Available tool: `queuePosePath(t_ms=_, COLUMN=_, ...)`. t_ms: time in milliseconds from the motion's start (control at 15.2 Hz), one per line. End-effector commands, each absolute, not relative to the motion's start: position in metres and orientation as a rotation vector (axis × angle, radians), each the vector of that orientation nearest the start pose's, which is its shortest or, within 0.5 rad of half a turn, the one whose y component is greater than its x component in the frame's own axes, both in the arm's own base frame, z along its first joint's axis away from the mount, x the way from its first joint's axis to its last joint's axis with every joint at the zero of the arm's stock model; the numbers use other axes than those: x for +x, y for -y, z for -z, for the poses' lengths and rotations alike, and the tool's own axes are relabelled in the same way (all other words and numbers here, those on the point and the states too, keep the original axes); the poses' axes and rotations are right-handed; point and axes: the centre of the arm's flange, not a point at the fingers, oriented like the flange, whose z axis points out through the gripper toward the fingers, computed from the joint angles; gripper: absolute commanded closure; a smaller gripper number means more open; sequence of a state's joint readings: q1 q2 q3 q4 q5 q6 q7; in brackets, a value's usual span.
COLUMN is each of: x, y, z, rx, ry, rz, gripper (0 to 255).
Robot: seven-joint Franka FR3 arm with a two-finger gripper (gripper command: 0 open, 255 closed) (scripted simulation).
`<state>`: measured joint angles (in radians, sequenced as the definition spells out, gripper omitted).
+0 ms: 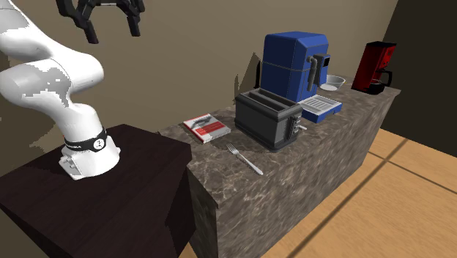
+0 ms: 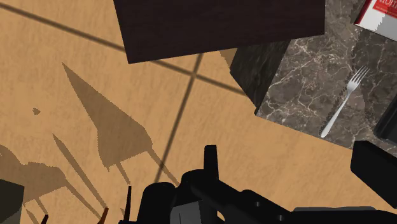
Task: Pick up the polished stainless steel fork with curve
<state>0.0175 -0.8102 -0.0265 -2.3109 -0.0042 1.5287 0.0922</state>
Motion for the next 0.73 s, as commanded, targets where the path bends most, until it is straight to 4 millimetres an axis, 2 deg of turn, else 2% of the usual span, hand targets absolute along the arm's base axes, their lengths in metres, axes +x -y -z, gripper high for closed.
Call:
queuePosePath(t_ms=0, x=0.296, y=0.006, z=-0.615, rx=-3.122, ry=-0.146, rz=0.042, gripper=0)
queuePosePath(t_ms=660, x=0.315, y=-0.077, z=-0.514, rx=-3.117, ry=-0.28, rz=0.011, gripper=0)
